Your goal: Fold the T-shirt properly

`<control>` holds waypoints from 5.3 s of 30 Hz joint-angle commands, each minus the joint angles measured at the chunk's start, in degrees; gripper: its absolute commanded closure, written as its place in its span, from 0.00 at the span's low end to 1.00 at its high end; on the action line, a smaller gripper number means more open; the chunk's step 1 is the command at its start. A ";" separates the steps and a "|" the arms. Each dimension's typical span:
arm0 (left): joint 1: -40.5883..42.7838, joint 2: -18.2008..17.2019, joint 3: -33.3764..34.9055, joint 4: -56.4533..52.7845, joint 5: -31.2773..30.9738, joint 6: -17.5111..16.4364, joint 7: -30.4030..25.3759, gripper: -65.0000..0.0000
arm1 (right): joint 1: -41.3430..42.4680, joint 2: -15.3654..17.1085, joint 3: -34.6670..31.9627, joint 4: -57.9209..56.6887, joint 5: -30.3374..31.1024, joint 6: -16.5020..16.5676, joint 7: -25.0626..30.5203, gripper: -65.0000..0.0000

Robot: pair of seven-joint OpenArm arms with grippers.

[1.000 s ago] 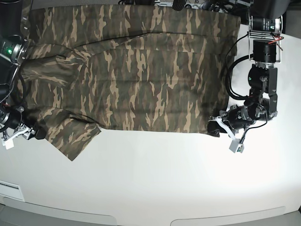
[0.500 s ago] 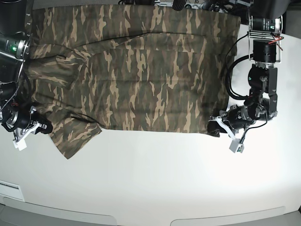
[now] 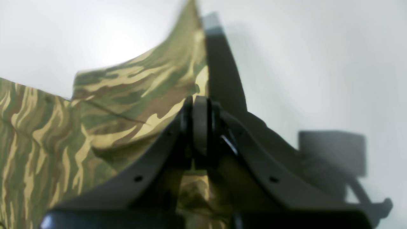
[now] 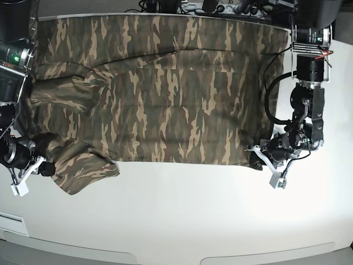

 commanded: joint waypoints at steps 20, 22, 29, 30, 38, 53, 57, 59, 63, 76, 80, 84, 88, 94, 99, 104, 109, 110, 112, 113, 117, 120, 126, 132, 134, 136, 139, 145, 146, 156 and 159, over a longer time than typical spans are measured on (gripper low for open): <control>-5.22 -1.92 -0.33 0.87 -9.75 -14.14 3.34 1.00 | 3.76 4.04 0.24 2.58 14.19 0.32 -9.35 1.00; -5.20 -2.43 -0.33 0.87 -12.59 -15.65 6.01 1.00 | 1.99 5.60 0.24 4.57 18.01 0.32 -11.74 1.00; -5.20 -2.40 -0.33 0.87 -17.81 -19.32 11.54 1.00 | -8.96 8.11 0.33 17.59 22.49 0.32 -14.84 1.00; -5.05 -2.40 -0.33 0.87 -18.49 -19.43 12.63 1.00 | -10.58 8.46 0.33 19.39 22.49 0.32 -14.84 1.00; -2.84 -4.35 -0.33 0.90 -21.38 -21.03 15.17 1.00 | -16.52 12.28 0.87 23.80 22.08 0.32 -14.84 1.00; -3.02 -8.74 -0.33 0.94 -30.71 -21.35 21.33 1.00 | -16.41 17.79 0.87 23.80 22.77 0.32 -15.52 1.00; -2.97 -9.33 -0.15 0.98 -36.06 -24.33 24.81 1.00 | -16.41 17.84 0.87 23.85 26.12 0.32 -16.39 1.00; -2.97 -10.43 0.44 1.29 -37.38 -24.54 24.87 1.00 | -16.52 17.97 0.87 23.89 29.03 0.32 -18.23 1.00; -2.82 -12.59 2.27 2.93 -41.64 -24.54 27.74 1.00 | -16.52 18.03 0.87 23.89 33.14 0.32 -23.08 1.00; -1.70 -16.85 8.28 4.15 -42.80 -24.54 28.65 1.00 | -22.14 20.57 0.87 23.89 34.99 0.32 -26.84 1.00; -1.70 -17.29 8.61 4.15 -42.77 -24.54 28.68 1.00 | -22.25 20.61 0.87 23.89 36.06 0.32 -26.84 1.00; -1.20 -17.31 8.61 4.17 -43.82 -24.54 28.70 1.00 | -22.27 20.57 0.87 23.89 36.20 0.32 -24.28 1.00; 0.37 -17.31 8.44 4.44 -47.39 -24.54 31.30 1.00 | -22.62 20.79 0.87 23.89 35.71 0.32 -25.05 1.00; 0.33 -18.91 8.46 4.44 -49.31 -24.54 33.22 1.00 | -22.93 21.55 0.87 23.89 39.54 0.32 -29.65 1.00; 0.35 -19.04 8.46 4.44 -50.82 -24.54 33.61 1.00 | -23.23 21.51 0.87 23.89 43.00 0.32 -29.65 1.00; 1.95 -19.06 8.46 4.42 -47.32 -24.54 33.61 1.00 | -24.87 20.68 0.87 23.87 42.99 0.32 -29.65 1.00; 3.06 -19.04 8.46 4.31 -33.92 -24.54 22.80 1.00 | -27.67 19.26 0.87 23.87 34.25 0.32 -26.84 1.00; 3.04 -19.04 8.46 4.31 -32.57 -24.54 20.96 1.00 | -27.74 19.04 0.87 23.87 32.61 0.32 -25.64 1.00; 3.06 -19.04 8.46 4.31 -31.45 -24.54 17.44 1.00 | -27.85 18.86 0.87 23.89 31.08 0.32 -23.32 1.00; 3.06 -19.04 8.46 4.31 -31.12 -24.54 16.26 1.00 | -27.85 18.86 0.87 23.87 30.97 0.32 -22.71 1.00; 3.04 -19.04 8.46 4.31 -28.33 -24.54 12.59 0.63 | -27.80 18.86 0.87 23.89 31.04 0.32 -22.73 0.88; 3.04 -19.02 8.46 4.31 -27.80 -24.54 10.54 0.45 | -27.63 18.86 0.87 23.89 31.04 0.32 -22.71 0.62; 4.96 -18.86 8.46 4.33 -32.50 -23.74 14.21 0.45 | -27.69 18.88 0.87 23.89 31.45 0.32 -22.71 0.49; 8.48 -19.08 8.46 4.31 -29.29 -23.71 17.11 0.45 | -27.65 18.91 0.87 23.89 31.45 0.32 -22.80 0.49; 8.90 -19.06 8.46 4.31 -27.85 -23.69 17.09 0.45 | -27.63 18.88 0.87 23.89 31.58 0.32 -22.27 0.49; 8.94 -19.04 8.46 4.31 -27.76 -23.69 17.07 0.45 | -27.67 18.86 0.87 23.89 32.17 0.32 -21.18 0.49; 8.90 -19.04 8.46 4.33 -27.76 -23.67 17.05 0.45 | -27.65 18.86 0.87 23.89 34.29 0.32 -21.14 0.49; 8.90 -19.04 8.46 4.33 -27.76 -23.69 15.85 0.45 | -27.63 18.82 0.87 23.89 34.16 0.32 -17.25 0.49; 8.90 -19.04 8.46 4.33 -27.76 -23.69 15.26 0.45 | -27.63 18.82 0.87 23.89 33.90 0.32 -16.65 0.49; 8.92 -18.86 8.46 4.33 -30.01 -23.69 14.91 0.45 | -27.63 13.81 0.87 23.87 17.29 -2.84 -11.04 0.49; 8.90 -18.88 8.46 4.33 -30.73 -23.69 14.91 0.45 | -27.63 12.41 0.87 23.87 14.05 -5.35 -10.01 0.49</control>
